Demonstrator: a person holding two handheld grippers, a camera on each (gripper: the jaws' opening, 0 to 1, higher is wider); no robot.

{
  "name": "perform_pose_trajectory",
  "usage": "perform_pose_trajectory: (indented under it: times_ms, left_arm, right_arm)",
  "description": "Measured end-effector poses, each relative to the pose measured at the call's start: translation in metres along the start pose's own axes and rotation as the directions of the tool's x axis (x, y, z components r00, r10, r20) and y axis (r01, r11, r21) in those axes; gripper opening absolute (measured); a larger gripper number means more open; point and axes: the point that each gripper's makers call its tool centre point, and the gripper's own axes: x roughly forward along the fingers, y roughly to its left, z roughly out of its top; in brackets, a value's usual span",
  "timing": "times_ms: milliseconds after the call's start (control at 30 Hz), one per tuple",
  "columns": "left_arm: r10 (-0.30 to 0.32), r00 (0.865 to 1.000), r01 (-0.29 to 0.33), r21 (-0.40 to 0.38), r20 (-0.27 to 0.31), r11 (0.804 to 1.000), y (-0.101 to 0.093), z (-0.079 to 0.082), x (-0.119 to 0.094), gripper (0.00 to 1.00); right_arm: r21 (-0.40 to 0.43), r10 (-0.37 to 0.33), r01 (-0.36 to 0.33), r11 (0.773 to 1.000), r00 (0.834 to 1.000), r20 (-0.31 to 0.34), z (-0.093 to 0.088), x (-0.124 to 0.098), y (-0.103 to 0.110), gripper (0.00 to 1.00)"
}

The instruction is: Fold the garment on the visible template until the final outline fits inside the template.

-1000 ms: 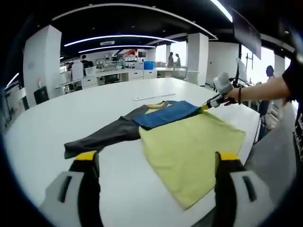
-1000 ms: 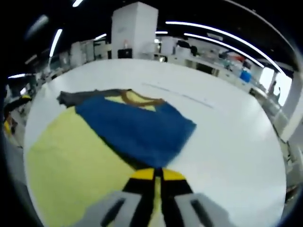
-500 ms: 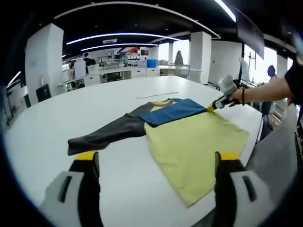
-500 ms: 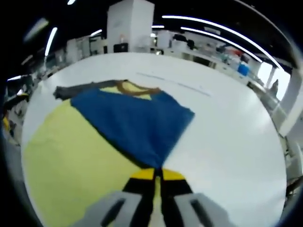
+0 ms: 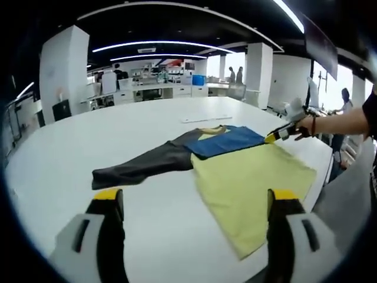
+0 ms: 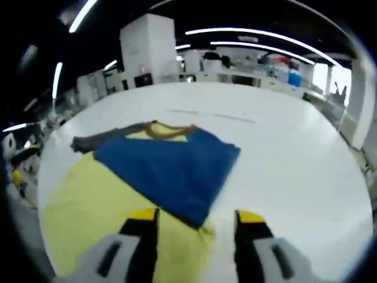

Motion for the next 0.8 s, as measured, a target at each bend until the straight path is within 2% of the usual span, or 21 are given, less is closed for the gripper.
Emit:
perform_pose_trajectory:
  times_ms: [100, 200, 367, 433, 600, 800]
  left_arm:
    - [0.016, 1.000, -0.016, -0.007, -0.001, 1.000, 0.006, 0.001, 0.001, 0.99]
    - [0.039, 0.999, -0.039, -0.011, -0.003, 0.999, 0.016, 0.001, 0.001, 0.99]
    - [0.098, 0.995, -0.097, -0.048, 0.013, 0.994, 0.035, 0.005, 0.000, 0.99]
    - [0.135, 0.991, -0.134, -0.057, 0.015, 0.989, 0.047, 0.005, 0.000, 0.97]
    - [0.181, 0.983, -0.181, -0.055, 0.004, 0.982, 0.066, 0.003, 0.000, 0.93]
    - [0.271, 0.962, -0.270, -0.060, 0.012, 0.961, 0.096, 0.004, 0.002, 0.85]
  right_arm:
    - [0.005, 0.021, -0.021, 1.000, 0.999, 0.036, 0.010, -0.009, 0.005, 0.74]
    - [-0.004, 0.039, -0.039, 0.999, 0.997, 0.061, 0.018, -0.016, 0.007, 0.85]
    - [-0.017, 0.059, -0.058, 0.998, 0.995, 0.085, 0.027, -0.031, 0.009, 0.98]
    - [-0.019, 0.070, -0.069, 0.997, 0.993, 0.093, 0.029, -0.038, 0.011, 0.99]
    - [-0.033, 0.094, -0.091, 0.995, 0.990, 0.108, 0.031, -0.055, 0.017, 0.99]
    - [-0.035, 0.104, -0.100, 0.994, 0.982, 0.156, 0.034, -0.079, 0.024, 0.99]
